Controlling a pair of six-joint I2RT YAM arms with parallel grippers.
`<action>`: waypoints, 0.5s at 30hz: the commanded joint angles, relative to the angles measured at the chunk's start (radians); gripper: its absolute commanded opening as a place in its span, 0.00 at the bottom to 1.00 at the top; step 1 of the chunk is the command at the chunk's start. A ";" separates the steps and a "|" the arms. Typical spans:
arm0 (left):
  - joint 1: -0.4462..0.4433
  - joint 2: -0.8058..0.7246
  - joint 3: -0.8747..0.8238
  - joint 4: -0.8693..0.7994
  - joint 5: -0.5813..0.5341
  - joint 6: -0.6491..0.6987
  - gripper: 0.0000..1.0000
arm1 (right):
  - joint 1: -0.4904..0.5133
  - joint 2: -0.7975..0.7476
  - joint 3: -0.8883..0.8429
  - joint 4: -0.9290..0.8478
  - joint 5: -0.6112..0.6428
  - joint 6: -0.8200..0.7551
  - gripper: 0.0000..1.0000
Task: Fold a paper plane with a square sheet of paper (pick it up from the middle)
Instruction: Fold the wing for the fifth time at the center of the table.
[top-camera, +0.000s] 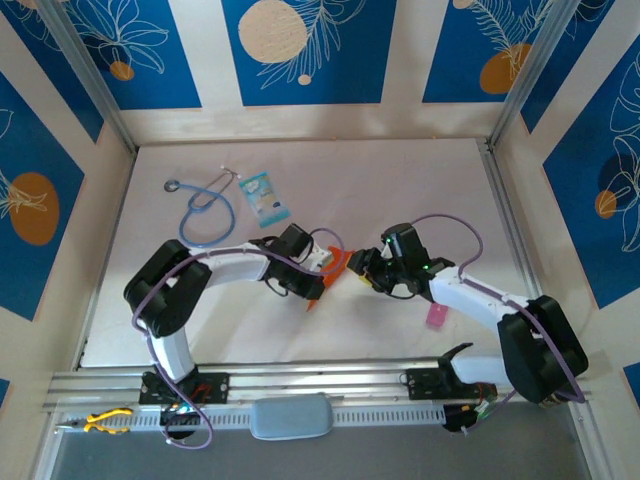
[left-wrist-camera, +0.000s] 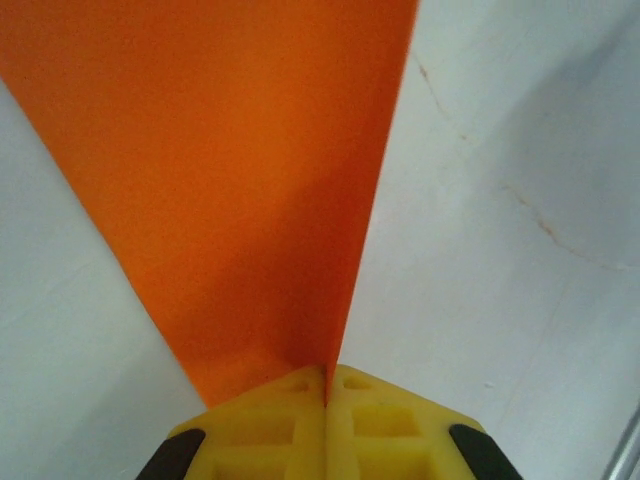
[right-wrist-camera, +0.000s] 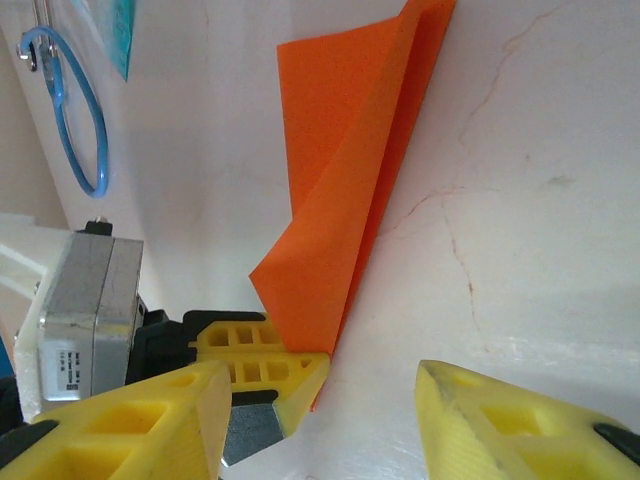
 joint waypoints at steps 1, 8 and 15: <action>0.020 0.035 0.035 0.029 0.103 -0.032 0.02 | 0.013 0.023 -0.018 0.034 -0.038 -0.022 0.50; 0.034 0.057 0.022 0.096 0.182 -0.103 0.02 | 0.031 0.069 -0.027 0.095 -0.051 -0.041 0.40; 0.045 0.080 -0.019 0.229 0.262 -0.217 0.00 | 0.051 0.089 -0.039 0.151 0.002 -0.046 0.26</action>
